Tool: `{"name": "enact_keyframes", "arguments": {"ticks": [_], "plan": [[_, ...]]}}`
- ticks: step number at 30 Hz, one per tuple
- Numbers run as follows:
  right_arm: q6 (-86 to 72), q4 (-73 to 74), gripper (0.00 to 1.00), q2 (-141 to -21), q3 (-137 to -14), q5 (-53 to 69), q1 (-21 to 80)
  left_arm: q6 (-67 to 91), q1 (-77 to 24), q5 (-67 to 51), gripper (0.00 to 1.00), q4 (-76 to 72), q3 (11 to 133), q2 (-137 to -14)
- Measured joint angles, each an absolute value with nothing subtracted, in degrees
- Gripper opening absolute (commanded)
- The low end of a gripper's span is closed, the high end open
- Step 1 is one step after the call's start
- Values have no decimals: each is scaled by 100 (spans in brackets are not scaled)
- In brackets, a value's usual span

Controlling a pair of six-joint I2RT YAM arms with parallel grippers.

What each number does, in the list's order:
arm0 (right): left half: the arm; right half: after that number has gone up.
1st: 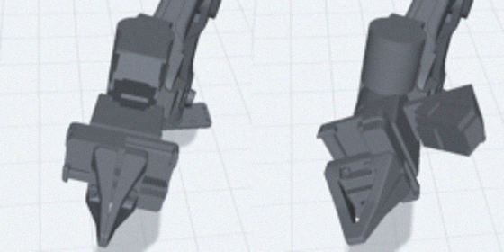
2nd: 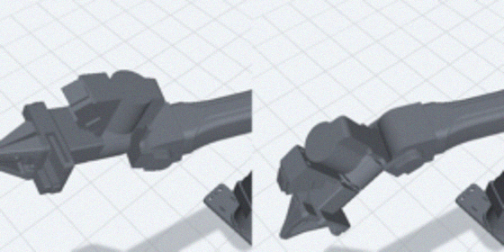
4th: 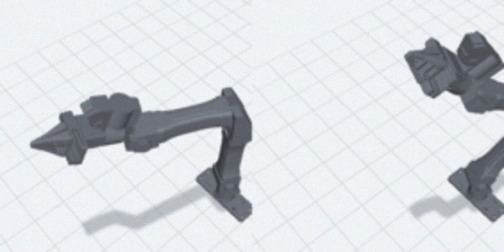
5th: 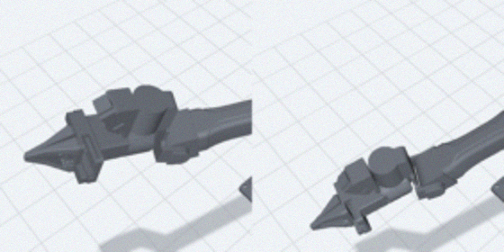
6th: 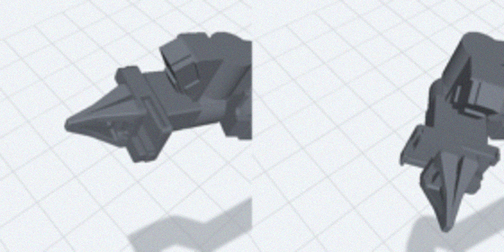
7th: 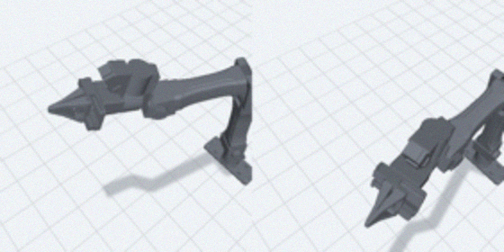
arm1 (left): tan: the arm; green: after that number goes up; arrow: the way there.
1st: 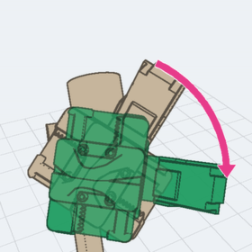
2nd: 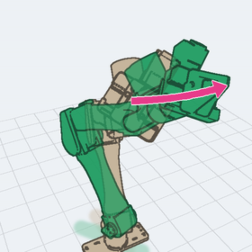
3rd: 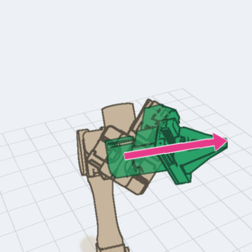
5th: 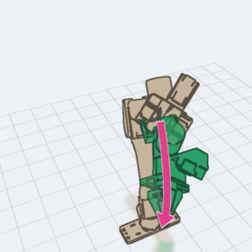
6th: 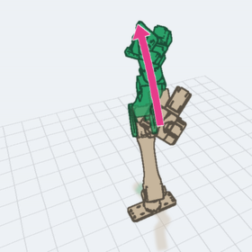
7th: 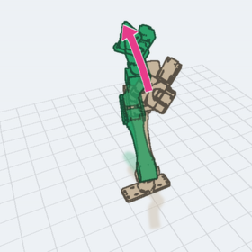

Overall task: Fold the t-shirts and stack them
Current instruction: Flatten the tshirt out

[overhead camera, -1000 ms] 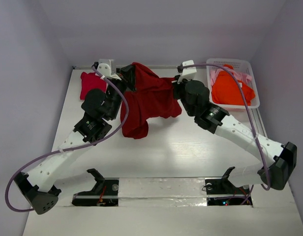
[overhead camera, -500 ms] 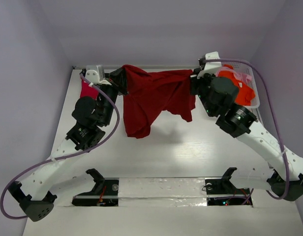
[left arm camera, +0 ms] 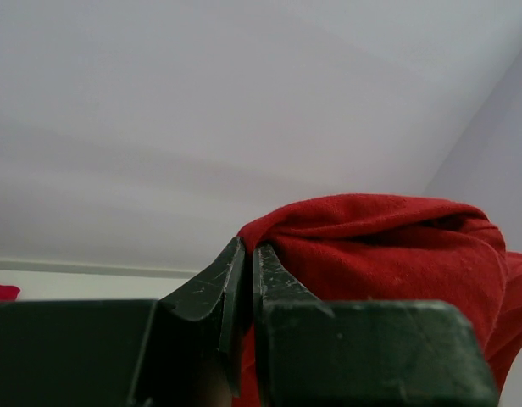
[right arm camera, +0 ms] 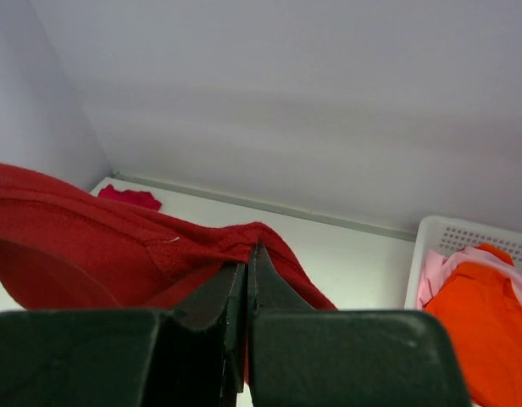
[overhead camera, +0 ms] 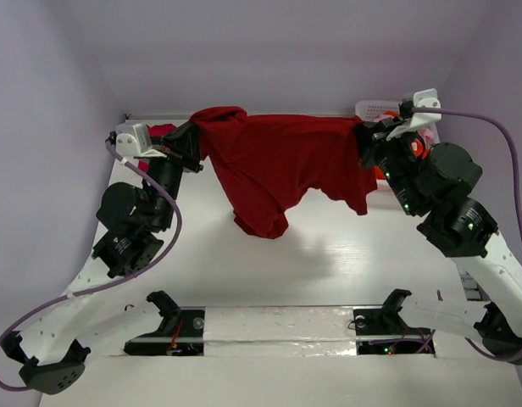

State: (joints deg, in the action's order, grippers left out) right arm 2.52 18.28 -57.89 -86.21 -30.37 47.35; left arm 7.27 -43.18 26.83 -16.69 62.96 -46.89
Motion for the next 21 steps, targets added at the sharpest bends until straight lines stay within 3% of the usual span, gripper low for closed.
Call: {"name": "enact_keyframes", "arguments": {"ticks": [21], "plan": [[-134, 2580, 0, -5419, -8621, -2464, 4772, 958, -4357, 2692, 0, -1105, 6149, -3898]]}}
